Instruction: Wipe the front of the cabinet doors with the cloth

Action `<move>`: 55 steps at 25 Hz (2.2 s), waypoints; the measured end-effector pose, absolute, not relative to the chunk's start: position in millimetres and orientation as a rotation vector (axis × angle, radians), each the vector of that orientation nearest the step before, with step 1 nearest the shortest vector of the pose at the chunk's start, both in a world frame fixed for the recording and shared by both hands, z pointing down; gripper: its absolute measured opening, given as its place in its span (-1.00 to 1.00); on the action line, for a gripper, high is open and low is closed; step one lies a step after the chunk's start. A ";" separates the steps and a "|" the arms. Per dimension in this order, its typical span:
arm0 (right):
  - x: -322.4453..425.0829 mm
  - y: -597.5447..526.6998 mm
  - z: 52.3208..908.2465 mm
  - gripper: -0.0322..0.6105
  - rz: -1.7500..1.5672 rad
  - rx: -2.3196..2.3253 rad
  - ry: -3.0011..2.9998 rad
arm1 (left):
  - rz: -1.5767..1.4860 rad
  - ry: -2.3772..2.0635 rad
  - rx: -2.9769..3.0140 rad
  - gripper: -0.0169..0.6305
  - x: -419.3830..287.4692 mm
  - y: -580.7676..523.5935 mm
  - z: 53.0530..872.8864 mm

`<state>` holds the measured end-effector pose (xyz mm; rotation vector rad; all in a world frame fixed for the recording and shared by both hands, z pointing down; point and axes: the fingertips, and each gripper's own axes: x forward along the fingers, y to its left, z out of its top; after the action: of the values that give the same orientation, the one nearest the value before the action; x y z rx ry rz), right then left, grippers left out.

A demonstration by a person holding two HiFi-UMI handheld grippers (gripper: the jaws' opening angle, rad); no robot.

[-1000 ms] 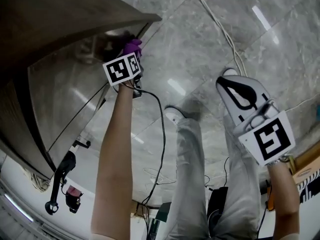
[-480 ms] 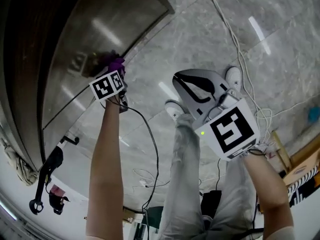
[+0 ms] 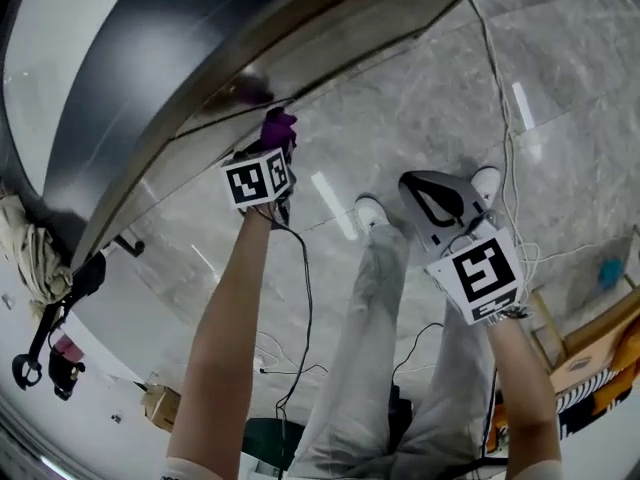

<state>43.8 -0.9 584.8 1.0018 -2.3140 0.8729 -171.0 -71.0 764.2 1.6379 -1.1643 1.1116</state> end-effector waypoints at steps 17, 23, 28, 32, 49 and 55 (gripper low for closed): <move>-52.7 5.1 503.8 -0.81 0.794 0.747 -2.468 | 0.681 -1.437 2.078 -0.52 -145.1 -72.5 530.5; -38.9 16.4 493.6 -0.81 0.761 0.713 -2.450 | 0.612 -1.504 2.076 -0.52 -155.5 -86.8 484.9; -35.9 6.0 493.4 -0.81 0.736 0.769 -2.432 | 0.538 -1.521 2.053 -0.52 -165.3 -93.3 481.5; -63.4 -1.8 494.9 -0.81 0.717 0.818 -2.425 | 0.484 -1.509 2.087 -0.52 -184.3 -96.8 475.5; -207.4 38.3 520.0 -0.81 0.726 0.682 -2.370 | 0.484 -1.628 1.899 -0.52 -394.7 -35.4 498.0; -255.7 33.1 501.3 -0.81 0.669 0.612 -2.425 | 0.496 -1.663 1.822 -0.52 -451.8 -16.6 497.1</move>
<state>-255.7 33.1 501.3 0.6125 -2.4251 0.6685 -451.8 -16.6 497.1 1.8215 -1.6626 0.4960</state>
